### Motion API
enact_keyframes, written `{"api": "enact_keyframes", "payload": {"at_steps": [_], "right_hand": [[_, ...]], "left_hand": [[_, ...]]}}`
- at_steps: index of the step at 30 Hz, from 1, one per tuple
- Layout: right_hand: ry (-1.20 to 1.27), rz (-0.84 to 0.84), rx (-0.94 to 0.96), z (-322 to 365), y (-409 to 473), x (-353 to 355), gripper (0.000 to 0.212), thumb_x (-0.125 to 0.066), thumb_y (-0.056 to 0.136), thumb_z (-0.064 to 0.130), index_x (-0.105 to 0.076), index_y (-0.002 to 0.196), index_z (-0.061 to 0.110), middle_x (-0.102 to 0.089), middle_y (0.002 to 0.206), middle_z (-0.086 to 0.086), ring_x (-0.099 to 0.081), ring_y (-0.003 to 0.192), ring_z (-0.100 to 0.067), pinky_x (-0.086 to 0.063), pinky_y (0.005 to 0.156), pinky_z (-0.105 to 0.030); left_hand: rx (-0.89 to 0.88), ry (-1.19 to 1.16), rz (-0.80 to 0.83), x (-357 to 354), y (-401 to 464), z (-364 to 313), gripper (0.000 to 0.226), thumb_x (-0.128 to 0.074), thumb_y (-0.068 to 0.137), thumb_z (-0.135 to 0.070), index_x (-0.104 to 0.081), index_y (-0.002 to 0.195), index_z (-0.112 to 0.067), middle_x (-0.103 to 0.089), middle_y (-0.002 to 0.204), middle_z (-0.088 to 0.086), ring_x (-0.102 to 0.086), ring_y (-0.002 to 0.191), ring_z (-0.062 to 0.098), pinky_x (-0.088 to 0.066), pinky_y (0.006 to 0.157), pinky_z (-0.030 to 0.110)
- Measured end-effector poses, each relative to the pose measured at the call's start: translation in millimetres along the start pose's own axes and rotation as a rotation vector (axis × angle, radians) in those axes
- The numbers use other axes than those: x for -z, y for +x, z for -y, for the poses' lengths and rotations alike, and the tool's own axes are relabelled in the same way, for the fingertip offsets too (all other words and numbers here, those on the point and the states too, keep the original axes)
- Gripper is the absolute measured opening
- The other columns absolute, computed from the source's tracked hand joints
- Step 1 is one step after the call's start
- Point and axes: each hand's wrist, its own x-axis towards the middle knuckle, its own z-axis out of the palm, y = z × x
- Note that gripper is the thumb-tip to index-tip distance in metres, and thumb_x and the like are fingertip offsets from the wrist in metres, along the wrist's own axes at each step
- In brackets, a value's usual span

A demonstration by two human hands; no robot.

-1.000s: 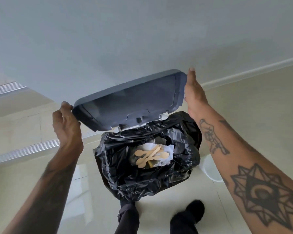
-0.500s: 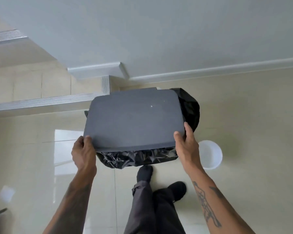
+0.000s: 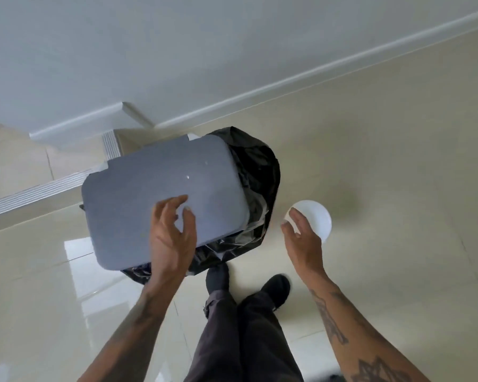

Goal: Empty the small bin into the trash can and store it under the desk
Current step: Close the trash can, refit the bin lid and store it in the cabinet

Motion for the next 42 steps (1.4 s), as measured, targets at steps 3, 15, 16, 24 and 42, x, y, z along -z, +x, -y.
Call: {"api": "enact_keyframes", "payload": {"at_steps": [3,15,16,24,42], "right_hand": [[0.025,-0.11,-0.136,-41.8,14.7,40.4,0.041,-0.051,0.097,0.033,-0.054,0.137,0.03,-0.057,0.141,0.005,-0.056,0.123,-0.02,-0.041,0.101,-0.029],[-0.078,-0.255,-0.259,-227.4,190.9,42.5,0.049,-0.056,0.095,0.028,-0.048,0.14,0.012,-0.06,0.132,-0.01,-0.054,0.122,-0.025,-0.039,0.098,-0.029],[-0.086,-0.254,-0.264,-234.2,200.2,35.8,0.045,-0.055,0.094,0.026,-0.051,0.136,0.011,-0.062,0.128,-0.01,-0.055,0.12,-0.026,-0.041,0.093,-0.029],[0.022,-0.358,-0.316,-227.4,155.2,33.8,0.026,-0.053,0.086,0.012,-0.06,0.109,0.004,-0.064,0.109,-0.015,-0.06,0.096,-0.033,-0.05,0.08,-0.038],[0.588,-0.848,-0.053,37.4,-313.2,143.1,0.026,-0.059,0.087,0.008,-0.064,0.112,0.013,-0.063,0.103,-0.016,-0.065,0.084,-0.033,-0.06,0.065,-0.041]], "left_hand": [[-0.102,-0.088,0.341,-79.2,-15.6,-54.6,0.022,-0.057,0.1,-0.01,-0.072,0.115,-0.006,-0.069,0.111,0.01,-0.069,0.089,0.018,-0.057,0.079,0.019],[0.245,0.38,0.694,-367.4,-23.4,59.4,0.051,-0.056,0.096,-0.021,-0.044,0.142,-0.002,-0.048,0.148,0.02,-0.049,0.134,0.037,-0.044,0.102,0.038],[0.246,0.378,0.69,-374.9,-19.3,70.0,0.048,-0.055,0.096,-0.02,-0.048,0.141,-0.004,-0.052,0.145,0.019,-0.052,0.131,0.034,-0.045,0.099,0.035],[0.075,0.301,0.67,-335.4,-35.0,40.7,0.035,-0.051,0.094,-0.009,-0.062,0.128,-0.011,-0.07,0.12,0.012,-0.053,0.09,0.019,-0.035,0.067,0.02],[-0.42,-0.021,0.963,83.4,-126.4,-253.8,0.037,-0.058,0.09,-0.013,-0.059,0.124,-0.028,-0.065,0.088,0.0,-0.075,0.078,0.024,-0.062,0.072,0.037]]}}
